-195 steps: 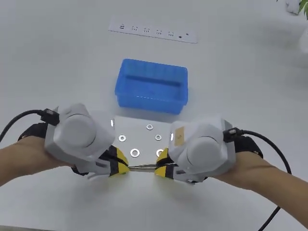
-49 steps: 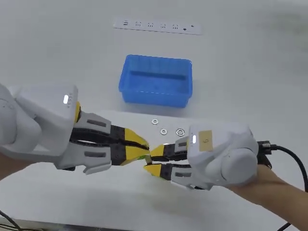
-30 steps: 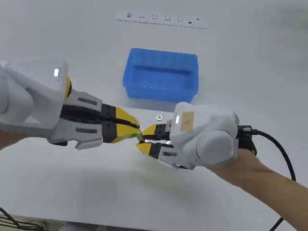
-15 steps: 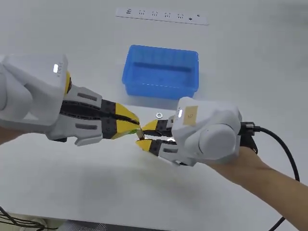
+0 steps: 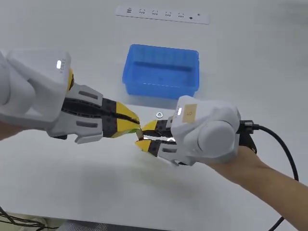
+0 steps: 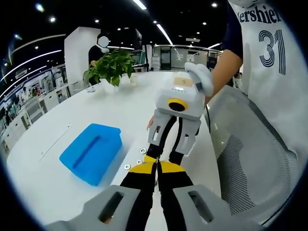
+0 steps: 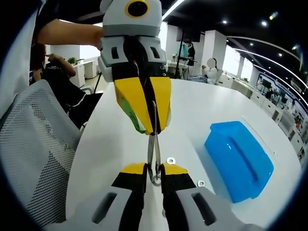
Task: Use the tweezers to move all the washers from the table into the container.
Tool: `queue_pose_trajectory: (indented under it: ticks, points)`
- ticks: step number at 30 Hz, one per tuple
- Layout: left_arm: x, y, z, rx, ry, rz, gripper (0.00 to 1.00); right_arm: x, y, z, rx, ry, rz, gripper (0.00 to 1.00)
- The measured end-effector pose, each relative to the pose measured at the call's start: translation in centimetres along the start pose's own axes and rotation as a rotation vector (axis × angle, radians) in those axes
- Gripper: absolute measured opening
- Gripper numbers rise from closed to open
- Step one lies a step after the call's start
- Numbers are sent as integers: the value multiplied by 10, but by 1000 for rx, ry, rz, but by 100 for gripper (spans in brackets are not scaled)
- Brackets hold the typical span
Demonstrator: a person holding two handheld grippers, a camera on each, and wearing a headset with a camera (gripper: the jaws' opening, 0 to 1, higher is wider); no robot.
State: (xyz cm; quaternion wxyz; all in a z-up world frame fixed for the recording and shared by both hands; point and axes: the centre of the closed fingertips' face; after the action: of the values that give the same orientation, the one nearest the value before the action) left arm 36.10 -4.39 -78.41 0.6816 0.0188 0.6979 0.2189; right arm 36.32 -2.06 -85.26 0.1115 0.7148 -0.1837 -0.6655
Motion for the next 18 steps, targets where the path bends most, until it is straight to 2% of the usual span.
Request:
queue_pose_trajectory:
  ticks: [2, 6, 8, 18]
  points:
    - [3, -1, -1, 9, 8, 9, 6, 2, 0, 1, -4, -2, 7, 13]
    - [0, -1, -1, 9, 11, 1, 6, 0, 1, 2, -1, -6, 1, 13]
    - [3, 0, 0, 11, 9, 14, 6, 2, 1, 2, -3, -7, 5, 13]
    - [2, -4, 0, 17, 15, 8, 6, 5, 0, 2, -5, 5, 15, 13]
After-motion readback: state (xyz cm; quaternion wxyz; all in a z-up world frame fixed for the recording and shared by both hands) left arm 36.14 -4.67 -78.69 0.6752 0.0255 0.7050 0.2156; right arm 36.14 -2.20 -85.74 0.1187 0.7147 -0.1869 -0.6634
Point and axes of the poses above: the centre of the closed fingertips' face, and the gripper's own axes: y roughly backward along the fingers, z roughly to its left, x roughly out of its underside, and after that the axes turned 11 degrees about -z, right-handed
